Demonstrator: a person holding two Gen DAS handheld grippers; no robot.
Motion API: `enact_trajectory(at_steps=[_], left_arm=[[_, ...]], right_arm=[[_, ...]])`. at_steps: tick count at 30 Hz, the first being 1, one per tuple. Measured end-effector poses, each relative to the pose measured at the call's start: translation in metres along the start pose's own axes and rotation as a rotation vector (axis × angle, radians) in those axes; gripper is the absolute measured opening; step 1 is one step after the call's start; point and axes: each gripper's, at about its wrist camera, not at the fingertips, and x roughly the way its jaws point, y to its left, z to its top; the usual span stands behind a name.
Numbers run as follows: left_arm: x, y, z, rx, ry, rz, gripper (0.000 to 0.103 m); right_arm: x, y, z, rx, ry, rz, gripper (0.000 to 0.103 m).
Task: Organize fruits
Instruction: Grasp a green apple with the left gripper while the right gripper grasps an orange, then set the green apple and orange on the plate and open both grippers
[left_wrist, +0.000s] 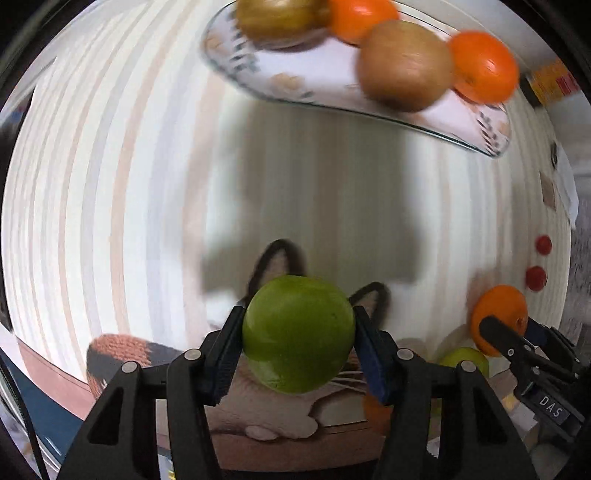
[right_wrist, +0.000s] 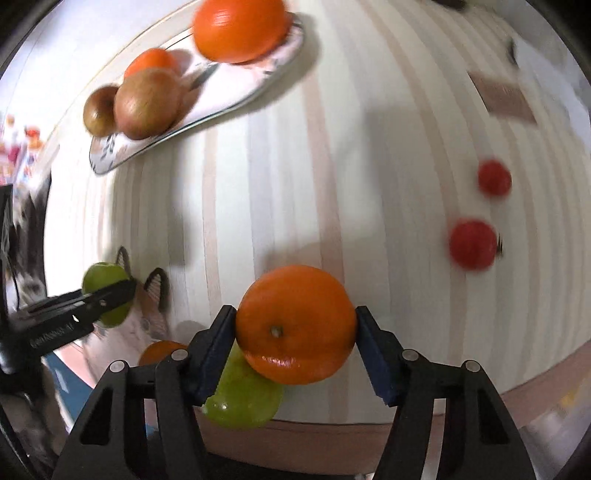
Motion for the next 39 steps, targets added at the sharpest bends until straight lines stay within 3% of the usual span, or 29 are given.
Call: enact_trajectory(at_steps=[5,9,14,20,26,30,35,39], left_arm=[[-0.002,0.011,0.0,-0.025,-0.016,-0.017,0.054],[-0.001,0.002,0.003,-0.026,-0.019,-0.02,0.054],[-0.013,0.012,0.003,-0.031,-0.031,-0.036,0.054],[-0.071,0.013,0.024,-0.044,-0.125,-0.125,0.054],[-0.105,0.016,0.075,-0.056,-0.194,-0.157,0.054],[-0.095,0.023,0.107,-0.067,-0.177,-0.147,0.054],[-0.074,0.017,0.12,-0.09,-0.139,-0.133,0.054],[-0.062,0.015,0.125,-0.112,-0.117,-0.123,0.054]], right_arm=[[0.008,-0.004,0.008,0.05,0.042,0.027,0.068],[0.011,-0.016,0.007,0.077,0.028,0.057,0.067],[0.011,-0.01,0.007,0.036,0.024,0.036,0.066],[-0.011,0.002,0.021,0.027,-0.005,0.108,0.066],[-0.067,0.043,0.084,-0.035,-0.124,0.201,0.066],[-0.085,0.075,0.141,-0.105,-0.188,0.175,0.066],[-0.073,0.091,0.207,-0.14,-0.158,0.126,0.066],[-0.05,0.106,0.231,-0.152,-0.114,0.095,0.066]])
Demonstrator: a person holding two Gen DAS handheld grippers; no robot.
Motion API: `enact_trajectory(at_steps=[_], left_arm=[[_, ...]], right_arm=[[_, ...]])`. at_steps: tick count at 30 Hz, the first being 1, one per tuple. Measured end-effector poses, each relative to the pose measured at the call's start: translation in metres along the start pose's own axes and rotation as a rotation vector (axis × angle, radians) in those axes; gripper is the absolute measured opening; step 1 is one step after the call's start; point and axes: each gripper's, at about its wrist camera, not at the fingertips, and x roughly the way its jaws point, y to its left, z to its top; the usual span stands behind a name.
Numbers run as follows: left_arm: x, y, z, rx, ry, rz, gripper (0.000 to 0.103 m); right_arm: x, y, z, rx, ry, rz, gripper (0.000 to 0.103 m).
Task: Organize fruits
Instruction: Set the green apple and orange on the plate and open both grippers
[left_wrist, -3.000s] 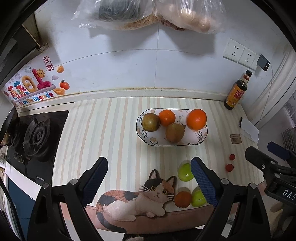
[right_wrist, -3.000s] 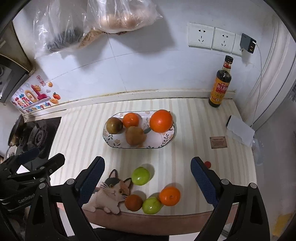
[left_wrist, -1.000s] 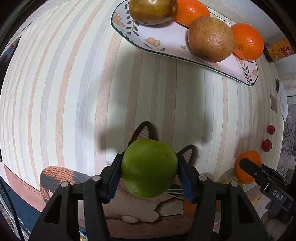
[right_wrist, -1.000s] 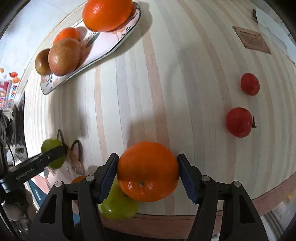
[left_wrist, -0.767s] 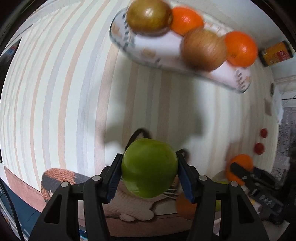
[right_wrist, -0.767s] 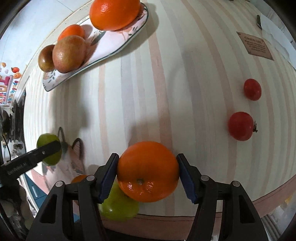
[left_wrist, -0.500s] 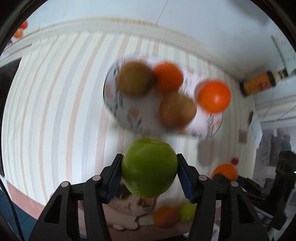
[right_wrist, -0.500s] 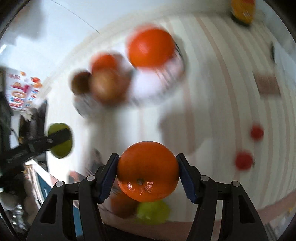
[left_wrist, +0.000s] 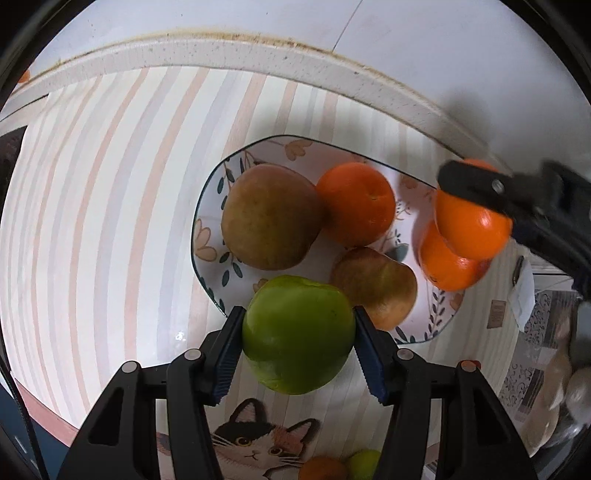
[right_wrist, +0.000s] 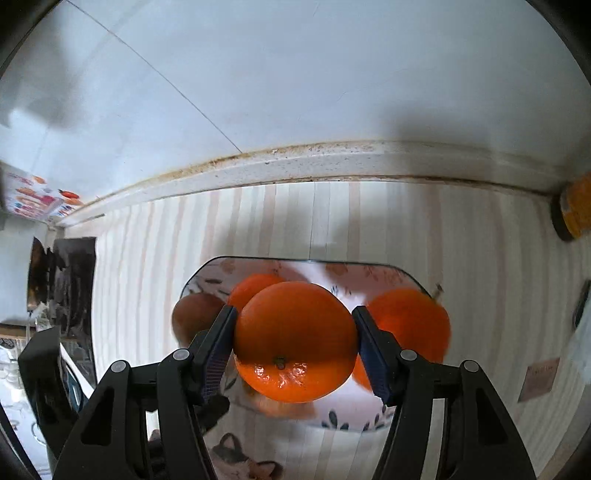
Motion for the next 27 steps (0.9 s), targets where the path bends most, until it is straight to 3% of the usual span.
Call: enact_trajectory(at_steps=[3,4,5,6,7,9,11,18,23,27], left_arm=[[0.006,0.001,-0.001,-0.004,0.023,0.025,0.055],[0.007,0.0,0.0,-0.009,0.021,0.029,0.06],[0.005,0.001,-0.001,-0.011,0.005,0.025,0.083],[0.002,0.001,-0.001,-0.011,-0.014,0.024,0.095],[-0.001,0.001,0.0,-0.013,-0.035,0.023,0.095],[-0.004,0.0,0.001,-0.012,-0.048,0.012,0.095],[-0.008,-0.001,0.0,-0.012,-0.062,0.016,0.095],[-0.03,0.005,-0.011,0.003,-0.115,0.061,0.095],[-0.046,0.013,-0.025,0.033,-0.169,0.163,0.095],[-0.056,0.02,-0.043,0.036,-0.193,0.189,0.095]], right_arm=[[0.021,-0.001,0.013,0.01,0.062,-0.006,0.066],[0.028,-0.005,0.017,0.023,0.095,-0.008,0.067],[0.031,-0.007,0.018,0.031,0.114,-0.005,0.068],[0.03,-0.007,0.018,0.028,0.107,0.012,0.079],[0.03,-0.007,0.019,0.031,0.113,0.036,0.088],[0.029,-0.005,0.017,0.031,0.118,0.038,0.095],[0.022,-0.001,0.016,-0.012,0.094,-0.014,0.095],[-0.004,0.001,0.001,-0.04,0.034,-0.068,0.096],[-0.035,-0.008,-0.037,-0.052,-0.048,-0.149,0.096],[-0.052,-0.017,-0.072,-0.038,-0.082,-0.19,0.096]])
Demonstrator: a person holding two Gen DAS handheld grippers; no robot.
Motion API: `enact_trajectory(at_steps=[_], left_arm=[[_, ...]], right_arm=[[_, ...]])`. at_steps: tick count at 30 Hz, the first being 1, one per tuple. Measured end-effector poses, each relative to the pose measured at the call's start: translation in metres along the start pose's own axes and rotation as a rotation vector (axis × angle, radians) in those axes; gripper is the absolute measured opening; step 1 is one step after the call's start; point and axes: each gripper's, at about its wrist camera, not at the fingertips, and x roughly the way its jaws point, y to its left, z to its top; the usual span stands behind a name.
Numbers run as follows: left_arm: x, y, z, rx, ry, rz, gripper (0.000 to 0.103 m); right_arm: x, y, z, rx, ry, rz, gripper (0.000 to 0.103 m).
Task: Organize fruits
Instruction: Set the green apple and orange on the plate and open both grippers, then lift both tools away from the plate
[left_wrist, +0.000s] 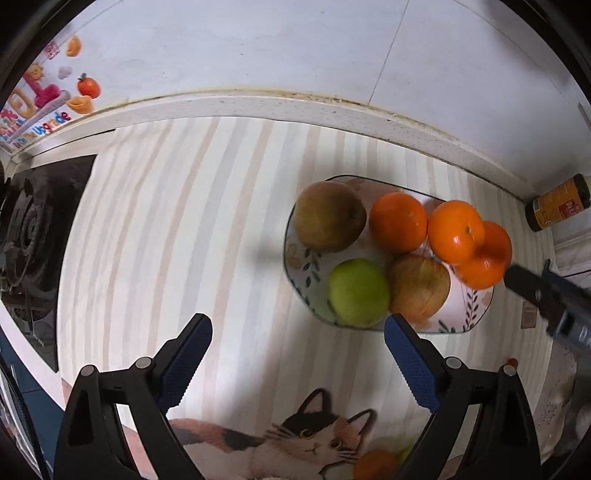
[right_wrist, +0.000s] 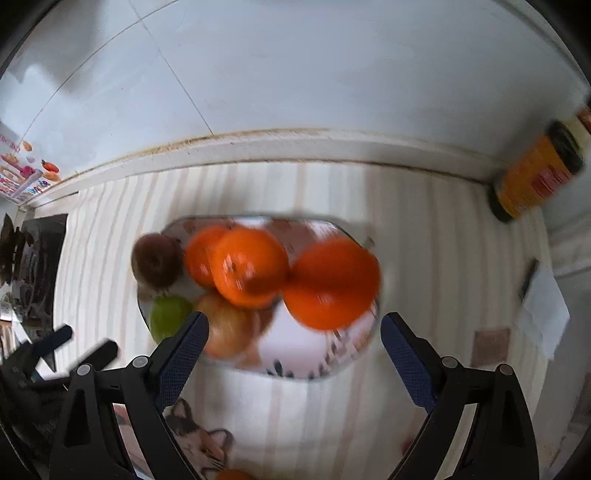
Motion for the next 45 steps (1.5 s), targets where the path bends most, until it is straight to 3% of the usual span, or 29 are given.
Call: enact_trajectory(at_steps=[10,23,35,45], left_arm=[[-0.036,-0.002,-0.046,0.042,-0.08,0.016,0.095],[-0.122,-0.014,-0.087,0.112,-0.218,-0.06,0.095],[-0.182,-0.012,-0.113,0.13,-0.324,-0.062,0.095],[-0.185,-0.016,-0.122,0.142,-0.321,-0.047,0.095]], right_arm=[[-0.045,-0.008,-0.077,0.055,-0.08,-0.032,0.096],[-0.149,0.004,-0.14,0.044,-0.247,-0.056,0.096],[-0.218,0.015,-0.172,0.055,-0.348,-0.034,0.096],[-0.226,0.013,-0.179,0.088,-0.345,0.012,0.096]])
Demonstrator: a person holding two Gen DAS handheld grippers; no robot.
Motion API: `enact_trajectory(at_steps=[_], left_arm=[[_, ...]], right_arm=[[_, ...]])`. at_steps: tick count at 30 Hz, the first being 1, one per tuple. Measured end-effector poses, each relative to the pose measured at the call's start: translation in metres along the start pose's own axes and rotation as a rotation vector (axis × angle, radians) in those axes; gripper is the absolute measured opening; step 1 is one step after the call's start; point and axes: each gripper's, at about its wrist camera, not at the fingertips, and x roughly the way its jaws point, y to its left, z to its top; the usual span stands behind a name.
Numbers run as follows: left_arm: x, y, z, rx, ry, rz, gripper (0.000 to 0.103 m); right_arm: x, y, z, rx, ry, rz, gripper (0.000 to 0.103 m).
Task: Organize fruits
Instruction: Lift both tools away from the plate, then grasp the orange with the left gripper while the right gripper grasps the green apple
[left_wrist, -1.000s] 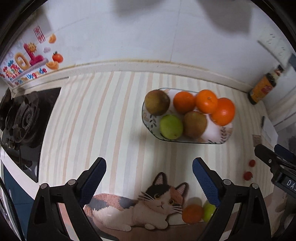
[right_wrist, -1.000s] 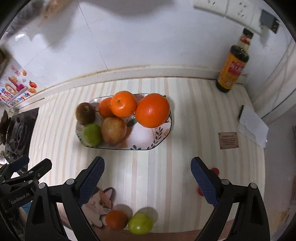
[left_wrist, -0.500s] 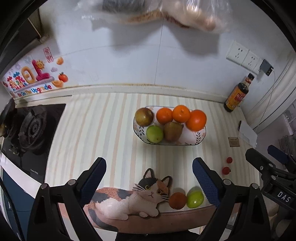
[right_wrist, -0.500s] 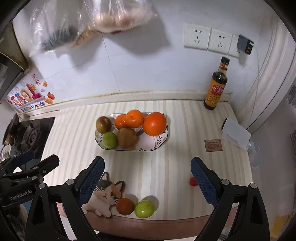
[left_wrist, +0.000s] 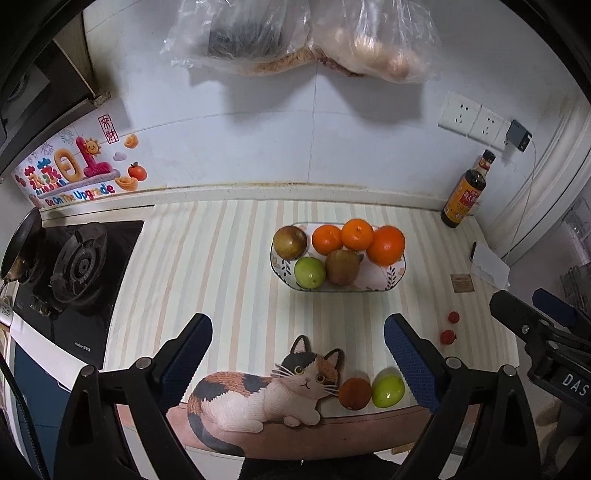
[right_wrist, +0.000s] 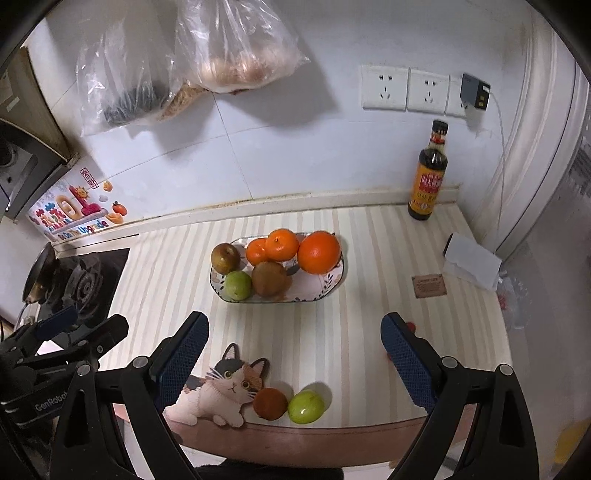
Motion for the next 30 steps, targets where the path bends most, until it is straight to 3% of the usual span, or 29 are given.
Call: enact_trajectory(at_steps=[4,6,11,18,24,27,30], left_arm=[[0.023,-0.005,-0.008,0.017,0.075,-0.006,0.096],[0.041,-0.008,-0.013,0.031,0.12,-0.005,0.103],[0.088,-0.013,-0.032,0.038,0.264,-0.002,0.103],[0.146,-0.018,-0.055,0.029,0.447,-0.021,0.103],[0.176,-0.021,-0.069,0.0,0.559,-0.05,0.103],[0.188,-0.027,-0.072,0.014,0.598,-0.072,0.103],[0.201,-0.041,-0.078,0.052,0.643,-0.11,0.103]], right_arm=[[0.029,-0.012,-0.01,0.035,0.091,0.022,0.098],[0.051,-0.019,-0.019,0.057,0.16,0.037,0.098],[0.125,-0.046,-0.058,0.15,0.384,0.1,0.098],[0.216,-0.083,-0.126,0.435,0.63,0.253,0.094],[0.257,-0.092,-0.164,0.601,0.71,0.314,0.067],[0.258,-0.087,-0.161,0.575,0.682,0.287,0.057],[0.25,-0.087,-0.153,0.483,0.649,0.24,0.057]])
